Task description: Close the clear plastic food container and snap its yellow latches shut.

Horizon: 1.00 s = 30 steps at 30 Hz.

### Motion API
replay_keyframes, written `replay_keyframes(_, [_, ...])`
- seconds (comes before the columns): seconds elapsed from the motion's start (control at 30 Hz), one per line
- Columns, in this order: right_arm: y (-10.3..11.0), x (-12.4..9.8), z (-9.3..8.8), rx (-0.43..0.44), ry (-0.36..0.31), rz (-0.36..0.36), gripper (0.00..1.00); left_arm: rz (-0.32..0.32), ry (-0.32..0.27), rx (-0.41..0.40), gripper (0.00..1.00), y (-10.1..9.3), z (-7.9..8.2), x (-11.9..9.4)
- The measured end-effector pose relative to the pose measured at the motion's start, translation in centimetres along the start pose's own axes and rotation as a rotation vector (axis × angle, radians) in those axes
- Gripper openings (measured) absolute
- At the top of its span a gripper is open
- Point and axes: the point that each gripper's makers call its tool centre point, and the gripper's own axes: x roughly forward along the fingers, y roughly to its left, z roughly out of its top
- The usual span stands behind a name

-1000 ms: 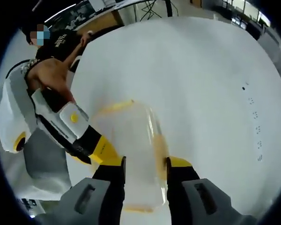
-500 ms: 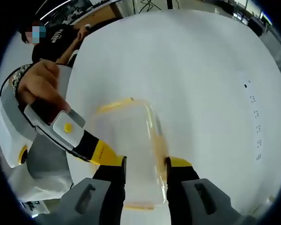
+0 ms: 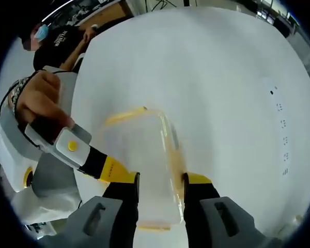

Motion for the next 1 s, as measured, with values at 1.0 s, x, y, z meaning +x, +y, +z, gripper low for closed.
replay_keyframes(1.0, [-1.1, 0.3, 0.5, -0.057, 0.07, 0.098, 0.25, 0.04, 0.01, 0.073, 0.31, -0.2, -0.2, 0.8])
